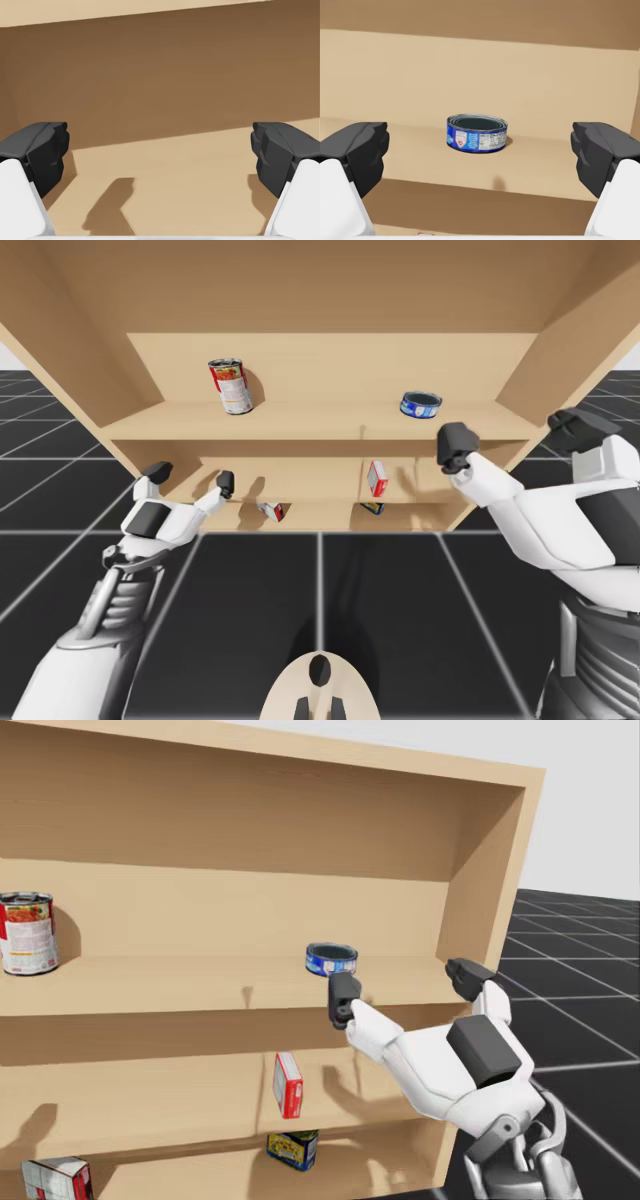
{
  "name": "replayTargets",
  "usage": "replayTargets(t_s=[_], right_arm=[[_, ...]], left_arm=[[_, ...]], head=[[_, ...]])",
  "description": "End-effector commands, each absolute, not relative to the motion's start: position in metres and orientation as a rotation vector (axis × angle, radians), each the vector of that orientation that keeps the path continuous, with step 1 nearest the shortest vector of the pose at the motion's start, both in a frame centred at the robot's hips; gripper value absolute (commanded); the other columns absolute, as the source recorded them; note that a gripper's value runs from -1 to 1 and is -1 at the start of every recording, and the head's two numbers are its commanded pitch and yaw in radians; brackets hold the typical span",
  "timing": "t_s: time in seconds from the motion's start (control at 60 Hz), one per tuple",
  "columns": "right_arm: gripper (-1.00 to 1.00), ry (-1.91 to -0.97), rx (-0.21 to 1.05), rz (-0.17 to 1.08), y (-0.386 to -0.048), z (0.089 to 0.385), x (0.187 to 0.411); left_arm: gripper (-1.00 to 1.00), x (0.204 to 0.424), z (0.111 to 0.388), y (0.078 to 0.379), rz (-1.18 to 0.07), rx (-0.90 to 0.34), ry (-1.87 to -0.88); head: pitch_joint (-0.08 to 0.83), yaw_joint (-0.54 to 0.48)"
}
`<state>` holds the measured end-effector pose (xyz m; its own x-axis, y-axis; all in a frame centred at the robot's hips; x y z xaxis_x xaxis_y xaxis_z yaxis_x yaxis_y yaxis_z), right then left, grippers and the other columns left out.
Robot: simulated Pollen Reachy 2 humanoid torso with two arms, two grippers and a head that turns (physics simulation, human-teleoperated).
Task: Look through the shelves, find the tuna can, and take it.
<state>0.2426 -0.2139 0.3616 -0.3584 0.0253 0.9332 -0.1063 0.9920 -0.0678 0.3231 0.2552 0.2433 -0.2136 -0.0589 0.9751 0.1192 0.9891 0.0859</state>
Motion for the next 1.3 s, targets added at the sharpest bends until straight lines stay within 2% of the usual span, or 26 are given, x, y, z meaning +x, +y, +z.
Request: replayTargets(t_s=[0.017, 0.283, 0.533, 0.8, 0.933, 1.117, 1.133, 1.15, 1.3], right_arm=[[-1.00, -1.902, 0.068, 0.186, -0.198, 0.386, 0.255], [-1.00, -1.753, 0.140, 0.153, -0.192, 0.388, 0.322], [-1.00, -1.665, 0.169, 0.111, -0.191, 0.381, 0.363], [-1.00, -1.597, 0.112, 0.091, -0.194, 0.368, 0.396], [-1.00, -1.548, 0.109, 0.093, -0.196, 0.360, 0.405], [-1.00, -1.554, 0.100, 0.114, -0.198, 0.355, 0.408], [0.87, -1.559, 0.099, 0.093, -0.197, 0.355, 0.408], [1.00, -1.554, 0.109, 0.099, -0.197, 0.354, 0.407], [1.00, -1.546, 0.120, 0.100, -0.199, 0.354, 0.405]], left_arm=[[-1.00, 0.322, 0.245, 0.257, -0.157, -0.044, -1.778], [-1.00, 0.321, 0.247, 0.259, -0.148, -0.042, -1.769], [-1.00, 0.322, 0.246, 0.259, -0.148, -0.040, -1.763], [-1.00, 0.321, 0.246, 0.260, -0.148, -0.041, -1.762], [-1.00, 0.321, 0.246, 0.260, -0.147, -0.041, -1.763], [-1.00, 0.321, 0.246, 0.261, -0.144, -0.041, -1.765], [-1.00, 0.321, 0.246, 0.261, -0.144, -0.040, -1.765], [-1.00, 0.321, 0.246, 0.261, -0.143, -0.040, -1.765], [-1.00, 0.321, 0.246, 0.261, -0.142, -0.040, -1.766]], head=[[0.183, -0.29], [0.187, -0.28], [0.198, -0.28], [0.205, -0.28], [0.209, -0.27], [0.211, -0.27], [0.212, -0.27], [0.212, -0.27], [0.217, -0.27]])
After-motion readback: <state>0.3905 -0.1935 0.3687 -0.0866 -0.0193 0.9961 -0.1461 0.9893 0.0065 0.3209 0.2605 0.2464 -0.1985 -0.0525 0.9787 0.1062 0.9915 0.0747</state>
